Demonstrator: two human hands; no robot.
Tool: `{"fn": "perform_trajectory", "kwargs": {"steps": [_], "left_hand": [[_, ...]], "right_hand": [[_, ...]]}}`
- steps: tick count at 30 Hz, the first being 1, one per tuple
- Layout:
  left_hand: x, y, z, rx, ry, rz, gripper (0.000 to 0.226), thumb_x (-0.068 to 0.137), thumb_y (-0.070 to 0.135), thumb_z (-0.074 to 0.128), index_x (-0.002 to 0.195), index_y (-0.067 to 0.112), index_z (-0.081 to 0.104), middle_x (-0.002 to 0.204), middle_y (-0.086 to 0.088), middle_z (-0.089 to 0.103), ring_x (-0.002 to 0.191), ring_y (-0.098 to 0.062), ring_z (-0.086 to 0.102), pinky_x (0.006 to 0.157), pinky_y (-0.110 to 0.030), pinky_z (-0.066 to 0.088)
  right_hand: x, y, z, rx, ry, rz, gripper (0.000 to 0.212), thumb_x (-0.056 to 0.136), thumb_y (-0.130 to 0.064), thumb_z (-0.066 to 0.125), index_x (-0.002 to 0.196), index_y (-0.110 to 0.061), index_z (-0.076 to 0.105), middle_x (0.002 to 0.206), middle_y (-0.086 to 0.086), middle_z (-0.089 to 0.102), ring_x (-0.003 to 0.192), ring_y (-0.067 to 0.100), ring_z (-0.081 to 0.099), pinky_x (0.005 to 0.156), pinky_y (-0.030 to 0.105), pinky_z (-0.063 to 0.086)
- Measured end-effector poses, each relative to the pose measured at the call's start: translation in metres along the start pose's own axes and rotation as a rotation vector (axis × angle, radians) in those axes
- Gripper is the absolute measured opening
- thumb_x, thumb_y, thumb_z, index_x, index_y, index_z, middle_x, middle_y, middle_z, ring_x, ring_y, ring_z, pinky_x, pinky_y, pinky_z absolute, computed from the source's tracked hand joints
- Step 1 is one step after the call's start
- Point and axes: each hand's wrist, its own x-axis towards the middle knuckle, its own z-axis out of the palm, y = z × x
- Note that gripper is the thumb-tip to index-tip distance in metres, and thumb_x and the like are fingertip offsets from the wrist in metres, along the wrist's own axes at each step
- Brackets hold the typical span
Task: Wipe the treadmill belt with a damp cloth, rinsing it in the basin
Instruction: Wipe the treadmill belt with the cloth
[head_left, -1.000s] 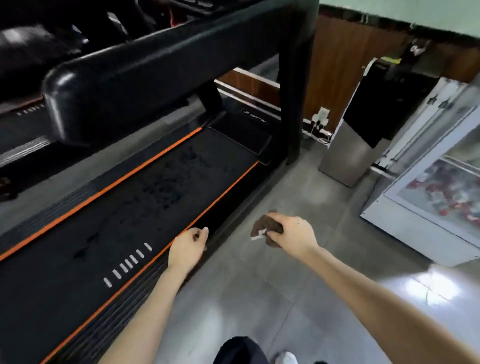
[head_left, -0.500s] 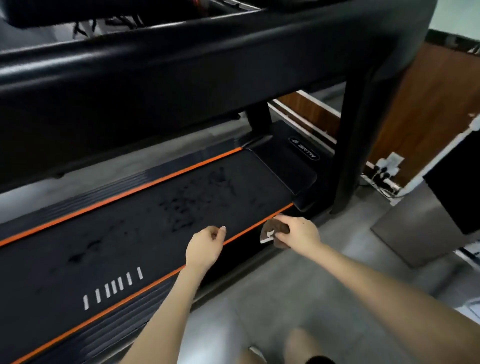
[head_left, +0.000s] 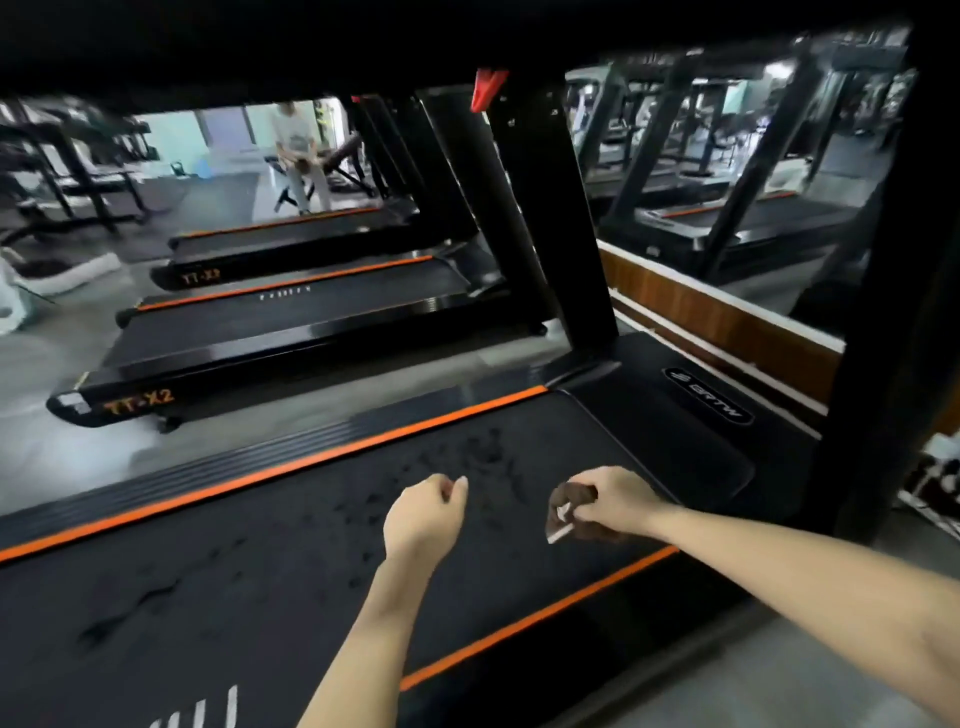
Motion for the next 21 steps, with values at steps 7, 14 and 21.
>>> {"fn": "perform_trajectory", "kwargs": {"steps": [7,14,21], "left_hand": [[0.04,-0.074,0.147,-0.103,0.134,0.094,0.034,0.097,0.048,0.038,0.101,0.024,0.062,0.076,0.011,0.062,0.065,-0.001,0.053,0.056,-0.018,0.041],[0.063,-0.124,0.257,-0.049,0.199,0.103,0.034,0.096,0.046,0.042,0.101,0.021,0.065,0.088,0.006,0.066,0.08,-0.014,0.058,0.069,-0.027,0.044],[0.067,-0.14,0.304,-0.013,0.146,0.007,0.031,0.096,0.042,0.044,0.109,0.022,0.064,0.098,0.007,0.066,0.093,-0.015,0.059,0.075,-0.027,0.043]], "right_hand": [[0.103,0.073,0.135,0.078,0.022,-0.106,0.025,0.077,-0.031,0.069,0.101,-0.033,0.071,0.092,-0.012,0.071,0.09,0.007,0.065,0.077,0.023,0.049],[0.161,0.128,0.236,-0.248,0.3,-0.217,0.039,0.085,-0.055,0.056,0.12,-0.04,0.06,0.109,-0.01,0.068,0.105,0.014,0.061,0.083,0.029,0.045],[0.172,0.169,0.255,-0.473,0.366,-0.286,0.051,0.088,-0.07,0.029,0.117,-0.042,0.061,0.108,-0.009,0.065,0.104,0.016,0.056,0.077,0.031,0.041]]}}
